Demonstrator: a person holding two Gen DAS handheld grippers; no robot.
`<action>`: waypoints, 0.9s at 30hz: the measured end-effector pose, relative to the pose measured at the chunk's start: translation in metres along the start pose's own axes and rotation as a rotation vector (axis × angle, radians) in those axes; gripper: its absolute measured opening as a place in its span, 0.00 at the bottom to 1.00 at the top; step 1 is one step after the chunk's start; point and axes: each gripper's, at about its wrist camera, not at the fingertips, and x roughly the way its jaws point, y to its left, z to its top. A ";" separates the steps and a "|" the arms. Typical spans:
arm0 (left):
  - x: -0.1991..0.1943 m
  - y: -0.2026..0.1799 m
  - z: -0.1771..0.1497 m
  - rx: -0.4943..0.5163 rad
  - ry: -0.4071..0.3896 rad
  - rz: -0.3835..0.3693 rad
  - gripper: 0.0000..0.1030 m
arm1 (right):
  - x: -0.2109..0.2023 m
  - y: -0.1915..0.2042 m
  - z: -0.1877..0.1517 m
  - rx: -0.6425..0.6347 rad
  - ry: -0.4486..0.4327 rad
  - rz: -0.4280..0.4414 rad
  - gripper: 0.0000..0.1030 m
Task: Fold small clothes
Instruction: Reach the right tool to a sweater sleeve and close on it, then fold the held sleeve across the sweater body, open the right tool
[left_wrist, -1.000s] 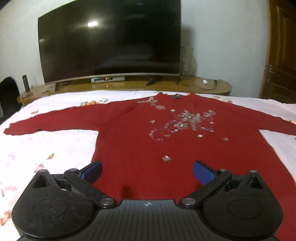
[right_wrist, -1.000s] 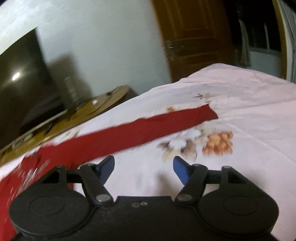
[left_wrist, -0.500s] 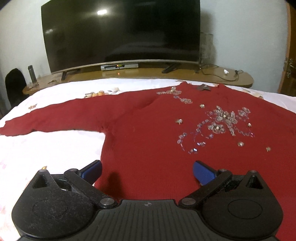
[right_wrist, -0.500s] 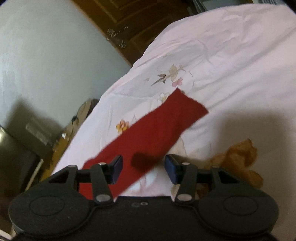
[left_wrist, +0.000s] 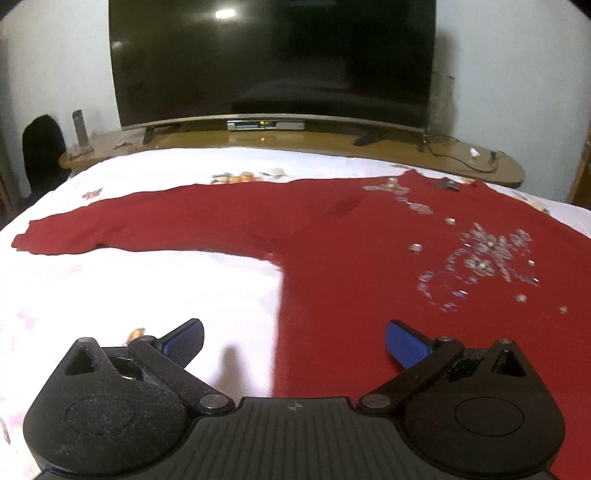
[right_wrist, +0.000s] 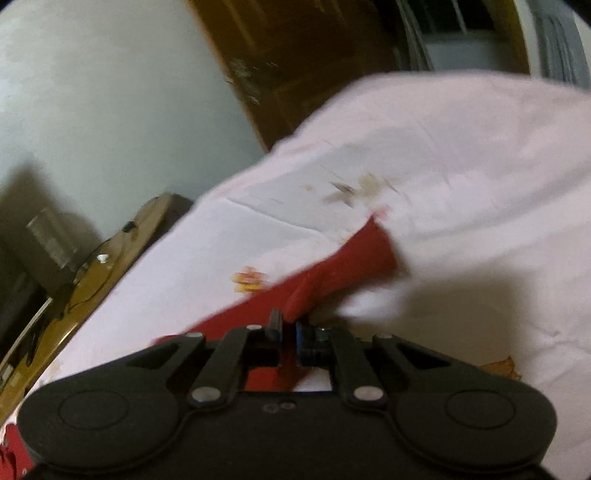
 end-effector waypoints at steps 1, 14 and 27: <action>0.005 0.005 0.001 -0.005 0.007 -0.023 1.00 | -0.010 0.016 -0.002 -0.047 -0.018 0.011 0.07; 0.023 0.064 0.001 -0.024 0.043 -0.089 1.00 | -0.092 0.284 -0.129 -0.572 -0.031 0.384 0.07; 0.036 0.097 0.013 -0.112 0.052 -0.178 1.00 | -0.102 0.386 -0.305 -0.976 0.159 0.577 0.47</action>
